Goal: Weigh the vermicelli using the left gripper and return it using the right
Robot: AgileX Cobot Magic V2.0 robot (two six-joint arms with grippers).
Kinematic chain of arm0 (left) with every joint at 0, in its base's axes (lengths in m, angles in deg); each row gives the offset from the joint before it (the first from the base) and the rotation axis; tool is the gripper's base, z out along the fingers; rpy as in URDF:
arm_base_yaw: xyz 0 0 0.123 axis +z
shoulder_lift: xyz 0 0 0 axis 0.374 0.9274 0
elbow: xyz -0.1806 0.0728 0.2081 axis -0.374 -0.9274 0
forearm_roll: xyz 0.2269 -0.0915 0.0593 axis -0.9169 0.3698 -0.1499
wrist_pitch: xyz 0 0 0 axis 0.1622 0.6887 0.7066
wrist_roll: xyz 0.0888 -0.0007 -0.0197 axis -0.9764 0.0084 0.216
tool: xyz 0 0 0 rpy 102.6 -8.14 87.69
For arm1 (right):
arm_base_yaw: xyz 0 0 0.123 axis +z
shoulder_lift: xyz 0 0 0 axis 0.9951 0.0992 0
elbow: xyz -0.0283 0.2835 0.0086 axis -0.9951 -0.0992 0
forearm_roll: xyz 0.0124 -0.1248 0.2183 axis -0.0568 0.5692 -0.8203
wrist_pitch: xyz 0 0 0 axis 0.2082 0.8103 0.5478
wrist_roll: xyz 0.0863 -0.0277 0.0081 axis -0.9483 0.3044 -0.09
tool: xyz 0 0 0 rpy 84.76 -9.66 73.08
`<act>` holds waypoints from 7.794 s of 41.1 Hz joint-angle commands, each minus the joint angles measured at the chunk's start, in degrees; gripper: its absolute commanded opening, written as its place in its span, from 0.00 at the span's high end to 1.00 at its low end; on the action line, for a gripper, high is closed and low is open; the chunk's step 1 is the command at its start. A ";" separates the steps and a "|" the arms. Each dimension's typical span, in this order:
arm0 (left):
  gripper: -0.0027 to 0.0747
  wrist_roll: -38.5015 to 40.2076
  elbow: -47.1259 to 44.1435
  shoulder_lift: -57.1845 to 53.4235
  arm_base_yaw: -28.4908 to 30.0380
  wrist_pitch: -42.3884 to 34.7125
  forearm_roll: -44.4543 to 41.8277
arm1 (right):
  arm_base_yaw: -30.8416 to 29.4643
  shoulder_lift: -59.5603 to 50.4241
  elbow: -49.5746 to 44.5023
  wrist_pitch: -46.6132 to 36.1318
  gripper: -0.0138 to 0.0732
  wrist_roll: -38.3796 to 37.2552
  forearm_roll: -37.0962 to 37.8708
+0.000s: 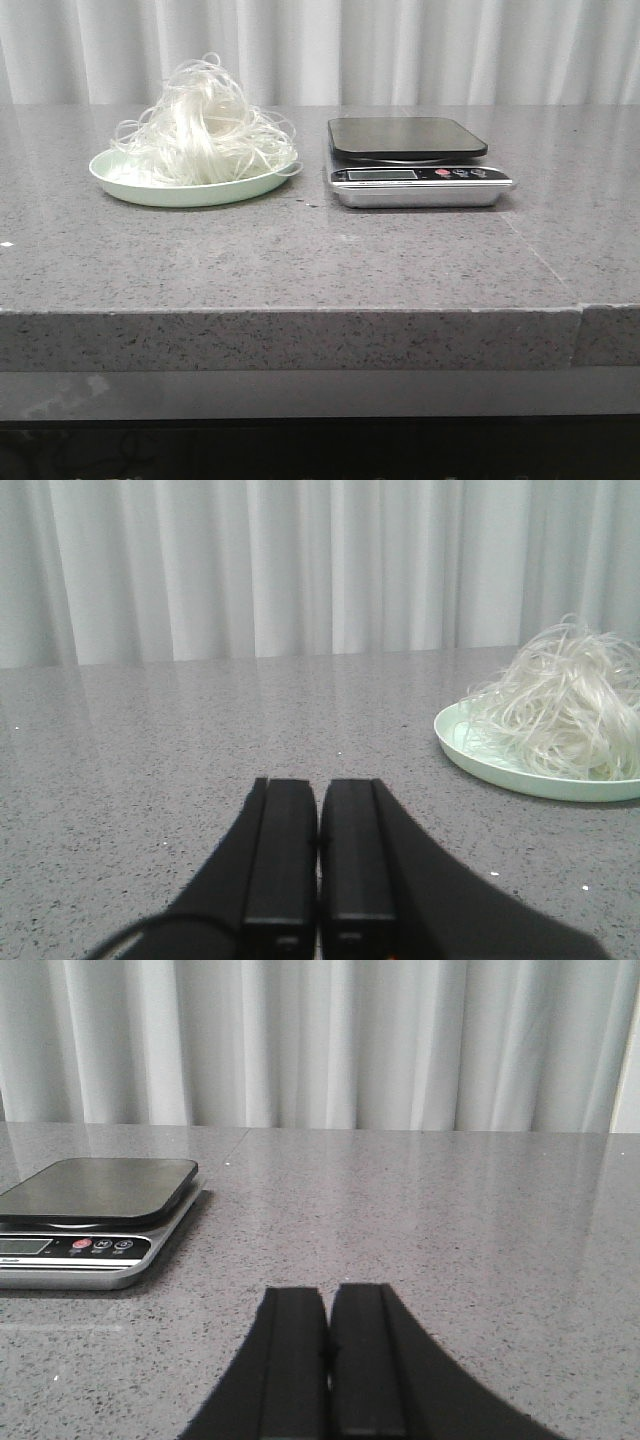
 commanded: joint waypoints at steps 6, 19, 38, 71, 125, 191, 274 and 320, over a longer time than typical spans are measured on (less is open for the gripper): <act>0.78 0.60 -0.50 -1.14 -0.29 -4.51 0.57 | -0.37 -0.85 0.46 -5.07 0.67 0.19 0.44; 0.78 0.60 -0.50 -1.14 -0.29 -4.51 0.57 | -0.37 -0.85 0.46 -5.07 0.67 0.19 0.44; 0.78 0.60 1.61 -1.14 -0.51 -9.17 1.31 | -0.37 -0.85 5.17 -6.80 0.67 0.19 0.40; 0.78 0.60 46.71 17.42 -0.51 18.61 1.31 | -0.37 20.40 40.95 18.54 0.67 0.19 0.93; 0.29 0.50 42.67 42.63 -0.88 19.58 1.96 | -0.37 46.58 42.61 25.70 0.26 0.19 0.93; 0.69 0.23 70.84 94.12 -21.62 13.50 3.97 | -0.37 46.58 42.61 25.70 0.26 0.19 0.93; 0.29 0.01 105.89 100.88 -35.62 25.35 2.43 | -0.37 46.58 42.61 24.03 0.26 0.19 0.93; 0.29 2.65 61.91 48.77 -34.76 28.89 -1.89 | 0.16 46.58 41.97 25.30 0.26 0.19 -1.36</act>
